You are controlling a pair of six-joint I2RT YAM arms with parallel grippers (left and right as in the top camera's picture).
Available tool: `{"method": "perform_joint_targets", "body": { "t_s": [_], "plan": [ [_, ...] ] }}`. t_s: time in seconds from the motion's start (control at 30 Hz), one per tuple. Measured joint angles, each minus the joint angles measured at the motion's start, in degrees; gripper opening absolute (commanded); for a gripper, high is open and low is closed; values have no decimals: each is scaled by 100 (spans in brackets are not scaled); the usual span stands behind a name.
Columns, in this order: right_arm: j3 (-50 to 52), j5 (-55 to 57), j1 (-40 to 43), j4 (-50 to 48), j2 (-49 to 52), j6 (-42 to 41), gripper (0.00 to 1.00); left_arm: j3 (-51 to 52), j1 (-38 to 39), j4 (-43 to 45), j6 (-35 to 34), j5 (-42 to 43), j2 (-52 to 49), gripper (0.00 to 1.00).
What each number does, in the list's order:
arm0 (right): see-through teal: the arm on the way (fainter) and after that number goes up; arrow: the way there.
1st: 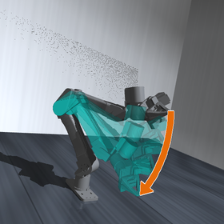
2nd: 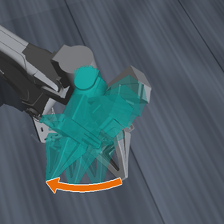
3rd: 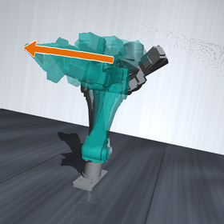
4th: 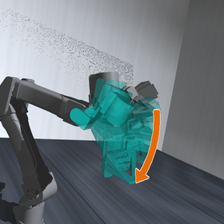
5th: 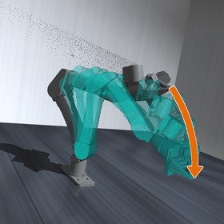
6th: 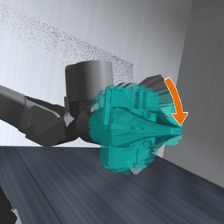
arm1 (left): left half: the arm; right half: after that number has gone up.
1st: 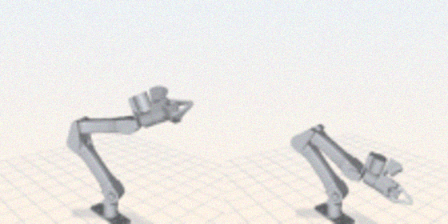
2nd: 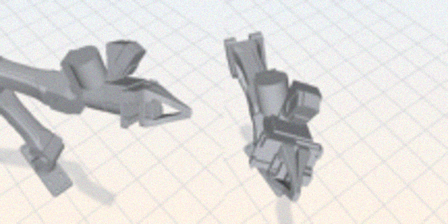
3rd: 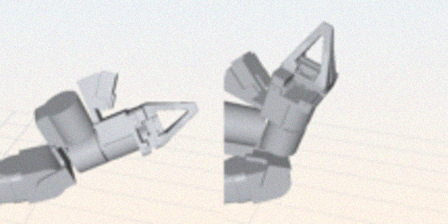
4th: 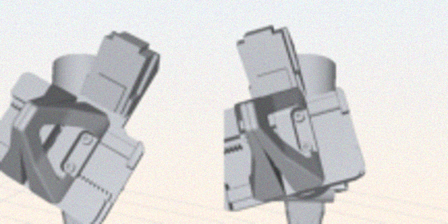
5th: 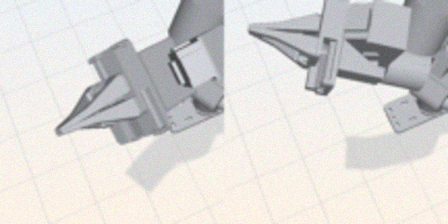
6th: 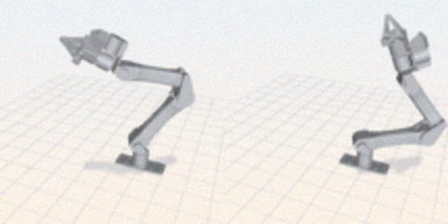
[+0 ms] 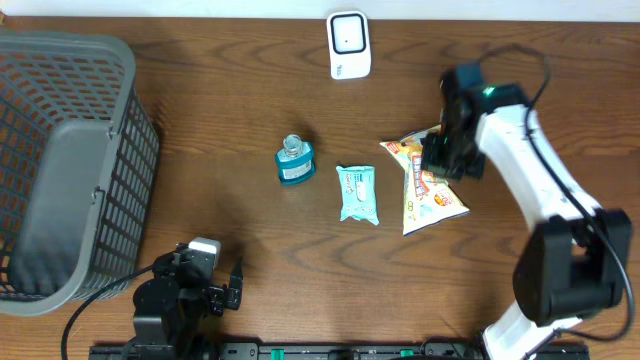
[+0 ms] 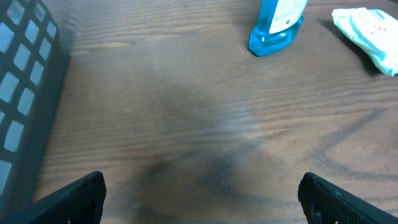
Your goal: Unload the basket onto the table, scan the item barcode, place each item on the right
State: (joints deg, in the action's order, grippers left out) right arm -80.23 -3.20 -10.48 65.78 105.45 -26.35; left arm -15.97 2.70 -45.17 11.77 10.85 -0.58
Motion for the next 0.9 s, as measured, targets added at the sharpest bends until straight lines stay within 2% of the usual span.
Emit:
{"method": "perform_joint_targets", "body": {
  "t_s": [0.1, 0.23, 0.47, 0.6, 0.73, 0.9],
  "plan": [
    [815, 39, 0, -424, 107, -297, 1, 0, 0, 0, 0, 2, 0, 99],
    [1394, 90, 0, -979, 98, -612, 1, -2, 0, -2, 0, 2, 0, 99],
    [1569, -7, 0, -1576, 20, -800, 1, 0, 0, -2, 0, 2, 0, 99],
    [1438, -369, 2, -1742, 17, -791, 1, 0, 0, 0, 2, 2, 0, 99],
    [560, -772, 0, -1287, 28, -739, 1, -2, 0, 0, 0, 2, 0, 99],
    [-46, -531, -48, -1005, 22, -732, 1, 0, 0, -2, 0, 2, 0, 99]
  ]
}}
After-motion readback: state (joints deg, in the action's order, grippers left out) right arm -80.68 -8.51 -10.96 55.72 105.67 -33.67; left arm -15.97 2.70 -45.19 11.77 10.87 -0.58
